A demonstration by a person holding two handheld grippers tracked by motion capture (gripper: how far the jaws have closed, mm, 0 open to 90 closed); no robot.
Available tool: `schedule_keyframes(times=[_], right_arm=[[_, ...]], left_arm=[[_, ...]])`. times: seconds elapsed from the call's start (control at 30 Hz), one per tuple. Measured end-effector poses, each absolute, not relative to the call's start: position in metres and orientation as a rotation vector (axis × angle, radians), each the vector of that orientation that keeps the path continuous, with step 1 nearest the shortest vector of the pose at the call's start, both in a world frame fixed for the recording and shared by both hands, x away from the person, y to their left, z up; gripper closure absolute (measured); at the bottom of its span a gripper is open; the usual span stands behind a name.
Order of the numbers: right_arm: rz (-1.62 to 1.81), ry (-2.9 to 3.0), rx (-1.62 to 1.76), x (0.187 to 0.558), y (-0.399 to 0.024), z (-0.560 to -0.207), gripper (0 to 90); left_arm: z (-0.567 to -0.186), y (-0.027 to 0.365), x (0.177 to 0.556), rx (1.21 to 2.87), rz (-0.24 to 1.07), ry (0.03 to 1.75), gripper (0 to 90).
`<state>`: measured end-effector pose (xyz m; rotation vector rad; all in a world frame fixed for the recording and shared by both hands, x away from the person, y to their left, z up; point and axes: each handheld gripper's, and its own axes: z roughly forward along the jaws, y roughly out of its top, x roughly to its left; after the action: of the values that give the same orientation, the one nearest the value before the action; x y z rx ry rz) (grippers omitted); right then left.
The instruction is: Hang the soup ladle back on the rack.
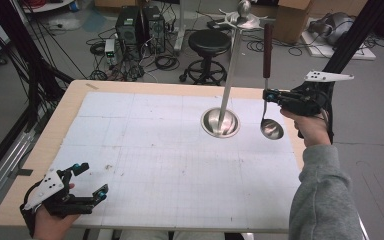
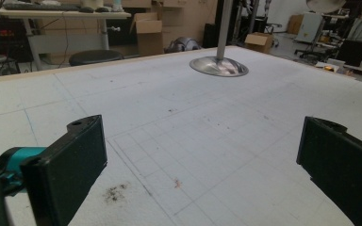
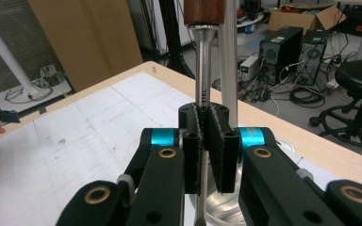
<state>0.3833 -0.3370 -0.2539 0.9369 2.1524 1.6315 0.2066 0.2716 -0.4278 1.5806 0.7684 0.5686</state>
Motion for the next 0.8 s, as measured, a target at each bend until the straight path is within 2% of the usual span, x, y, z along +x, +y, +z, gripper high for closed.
schedule_keyframes(times=[0.8], right_arm=[[1.681,2.127,0.961,0.3857,-0.3377,-0.2545,84.5]], left_arm=[[-0.4273,0.2716,0.2063,1.579,0.571,0.769,2.5]])
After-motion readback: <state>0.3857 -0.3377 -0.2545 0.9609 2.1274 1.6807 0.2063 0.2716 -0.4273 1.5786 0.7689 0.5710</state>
